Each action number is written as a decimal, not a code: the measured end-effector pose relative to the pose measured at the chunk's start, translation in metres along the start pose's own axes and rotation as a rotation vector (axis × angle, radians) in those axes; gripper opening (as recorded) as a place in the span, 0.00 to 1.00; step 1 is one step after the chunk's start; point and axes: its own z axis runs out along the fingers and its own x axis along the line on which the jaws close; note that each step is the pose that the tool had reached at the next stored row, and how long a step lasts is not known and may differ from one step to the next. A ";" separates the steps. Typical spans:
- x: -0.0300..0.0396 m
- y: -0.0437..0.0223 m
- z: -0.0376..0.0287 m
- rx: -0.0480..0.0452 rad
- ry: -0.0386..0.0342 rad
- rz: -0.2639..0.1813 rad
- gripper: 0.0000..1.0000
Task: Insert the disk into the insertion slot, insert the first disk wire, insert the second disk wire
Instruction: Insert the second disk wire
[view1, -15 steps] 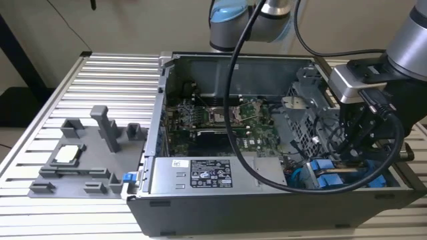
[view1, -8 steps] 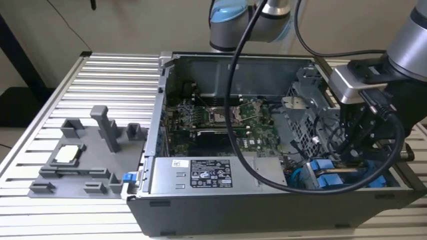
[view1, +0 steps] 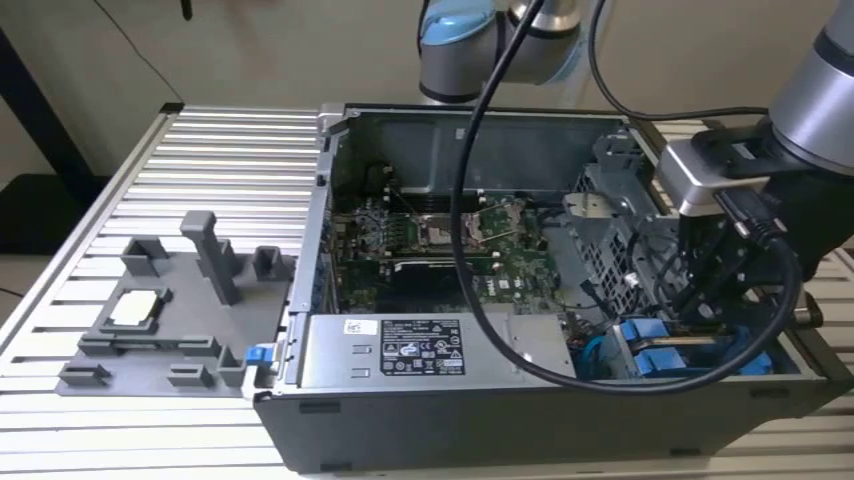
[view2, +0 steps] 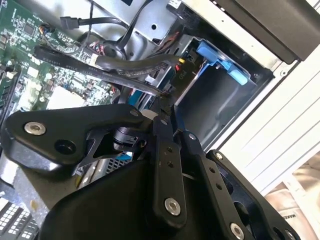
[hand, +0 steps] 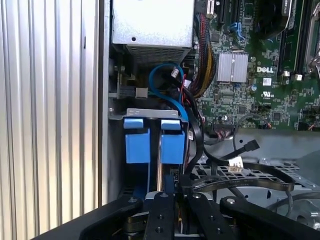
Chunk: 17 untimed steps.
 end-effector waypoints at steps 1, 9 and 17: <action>0.0001 0.0000 0.0006 0.0002 -0.0030 0.002 0.16; 0.0004 -0.0004 0.0019 -0.0037 -0.0318 0.013 0.16; 0.0017 -0.0023 0.0023 -0.0197 -0.0309 0.016 0.16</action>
